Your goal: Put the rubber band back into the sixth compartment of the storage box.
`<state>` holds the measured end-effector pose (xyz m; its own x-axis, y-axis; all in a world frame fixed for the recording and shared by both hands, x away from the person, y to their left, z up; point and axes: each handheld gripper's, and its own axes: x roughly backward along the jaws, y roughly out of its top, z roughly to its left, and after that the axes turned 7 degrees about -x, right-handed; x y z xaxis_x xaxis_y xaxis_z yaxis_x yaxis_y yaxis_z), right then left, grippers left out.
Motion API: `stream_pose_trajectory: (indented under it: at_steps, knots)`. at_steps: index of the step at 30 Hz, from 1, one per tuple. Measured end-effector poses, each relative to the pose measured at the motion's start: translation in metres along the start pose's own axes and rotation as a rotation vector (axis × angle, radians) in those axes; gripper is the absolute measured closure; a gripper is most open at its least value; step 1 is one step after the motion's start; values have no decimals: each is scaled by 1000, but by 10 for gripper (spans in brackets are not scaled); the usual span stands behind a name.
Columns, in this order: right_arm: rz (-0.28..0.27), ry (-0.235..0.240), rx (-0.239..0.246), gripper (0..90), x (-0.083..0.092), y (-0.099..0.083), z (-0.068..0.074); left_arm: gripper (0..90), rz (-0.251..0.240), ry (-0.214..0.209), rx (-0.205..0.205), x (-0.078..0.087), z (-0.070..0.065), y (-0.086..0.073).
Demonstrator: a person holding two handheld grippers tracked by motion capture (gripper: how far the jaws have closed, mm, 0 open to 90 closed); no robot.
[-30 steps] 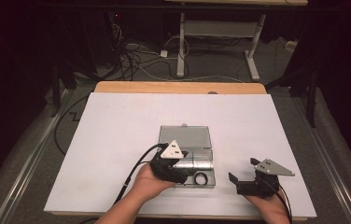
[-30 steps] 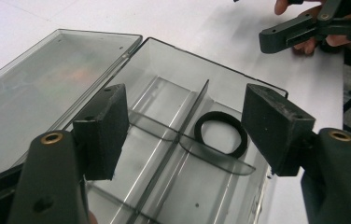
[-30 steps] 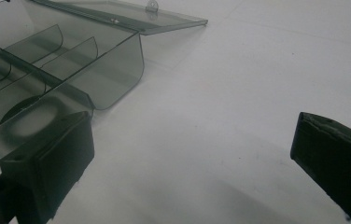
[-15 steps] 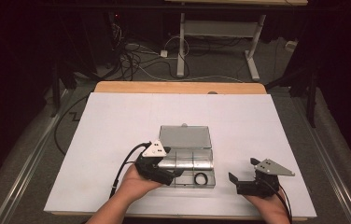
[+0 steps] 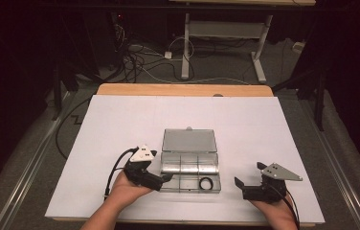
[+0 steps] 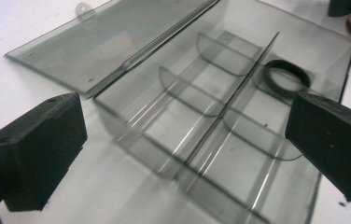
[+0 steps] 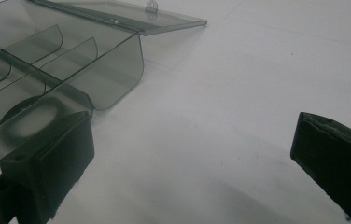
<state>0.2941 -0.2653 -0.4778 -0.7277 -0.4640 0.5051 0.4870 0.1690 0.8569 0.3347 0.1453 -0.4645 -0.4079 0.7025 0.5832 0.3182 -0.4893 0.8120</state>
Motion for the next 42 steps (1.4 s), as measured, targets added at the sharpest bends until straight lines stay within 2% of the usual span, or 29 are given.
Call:
stream_pose_trajectory:
  at_steps: [7,15,23,35,42]
  knots:
    - [-1,1,-4,4,0,0,0,0,-6,23,25,10,11,-12]
    - [0,2,-6,4,0,0,0,0,10,63,40,22,22,-29]
    - [0,1,-6,4,0,0,0,0,17,94,86,28,32,-44]
    - [17,4,-13,3,-1,1,-1,0,11,135,122,32,43,-55]
    - [-2,15,-14,3,-6,5,-1,0,-8,158,128,30,44,-53]
